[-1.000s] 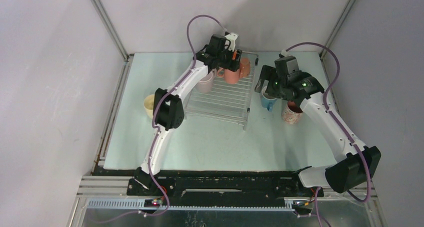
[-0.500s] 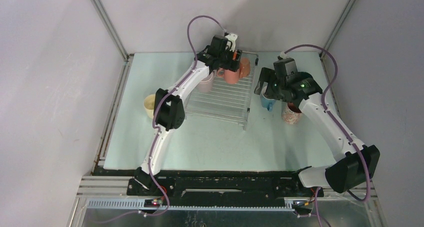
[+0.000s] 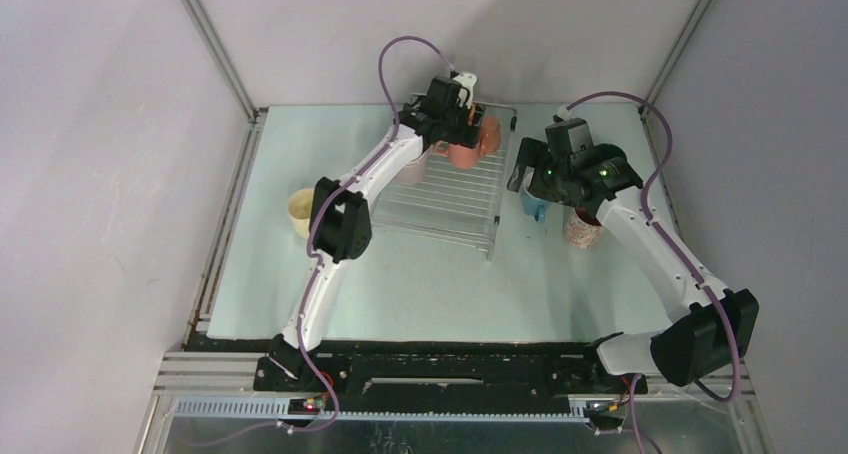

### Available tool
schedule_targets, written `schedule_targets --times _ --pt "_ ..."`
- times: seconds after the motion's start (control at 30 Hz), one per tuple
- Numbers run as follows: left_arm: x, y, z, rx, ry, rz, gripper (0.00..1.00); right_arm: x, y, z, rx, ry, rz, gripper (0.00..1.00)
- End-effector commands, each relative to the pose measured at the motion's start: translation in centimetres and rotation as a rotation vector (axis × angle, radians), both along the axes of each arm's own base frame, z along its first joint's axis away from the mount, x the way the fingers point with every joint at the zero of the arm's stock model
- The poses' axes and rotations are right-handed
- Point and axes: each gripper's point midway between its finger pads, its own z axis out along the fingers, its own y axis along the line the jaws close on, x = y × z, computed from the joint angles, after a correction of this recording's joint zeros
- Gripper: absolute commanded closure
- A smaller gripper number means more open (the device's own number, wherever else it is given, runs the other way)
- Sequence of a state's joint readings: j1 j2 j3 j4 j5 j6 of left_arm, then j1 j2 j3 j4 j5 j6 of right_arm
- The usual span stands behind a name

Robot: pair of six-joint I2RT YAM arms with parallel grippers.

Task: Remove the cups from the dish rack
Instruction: Unload the cup from the dish rack.

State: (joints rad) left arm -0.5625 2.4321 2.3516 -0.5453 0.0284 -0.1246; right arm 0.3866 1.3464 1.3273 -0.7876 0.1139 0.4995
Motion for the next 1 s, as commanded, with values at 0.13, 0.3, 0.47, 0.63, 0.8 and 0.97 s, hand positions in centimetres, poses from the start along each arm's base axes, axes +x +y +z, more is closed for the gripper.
schedule_targets --times 0.13,0.3,0.47,0.63,0.8,0.97 --pt "-2.1 -0.2 1.8 -0.021 0.031 0.034 0.22 0.0 0.4 1.2 0.015 -0.052 0.027 0.0" --pt "-2.6 0.0 2.2 -0.023 0.045 0.039 0.22 0.1 0.7 1.0 0.02 -0.044 0.034 0.0" --pt "-2.8 0.3 2.0 -0.002 0.053 0.059 0.19 0.2 0.8 0.9 0.024 -0.042 0.038 0.0" --pt "-3.2 0.3 1.3 0.014 0.073 0.055 0.15 0.2 0.9 0.7 0.023 -0.034 0.041 0.0" --pt "-3.5 0.2 0.7 0.027 0.088 0.052 0.14 0.2 1.2 0.5 0.024 -0.033 0.05 0.0" --pt "-3.6 0.3 0.9 0.031 0.092 0.059 0.16 0.2 1.5 0.1 0.025 -0.024 0.056 0.0"
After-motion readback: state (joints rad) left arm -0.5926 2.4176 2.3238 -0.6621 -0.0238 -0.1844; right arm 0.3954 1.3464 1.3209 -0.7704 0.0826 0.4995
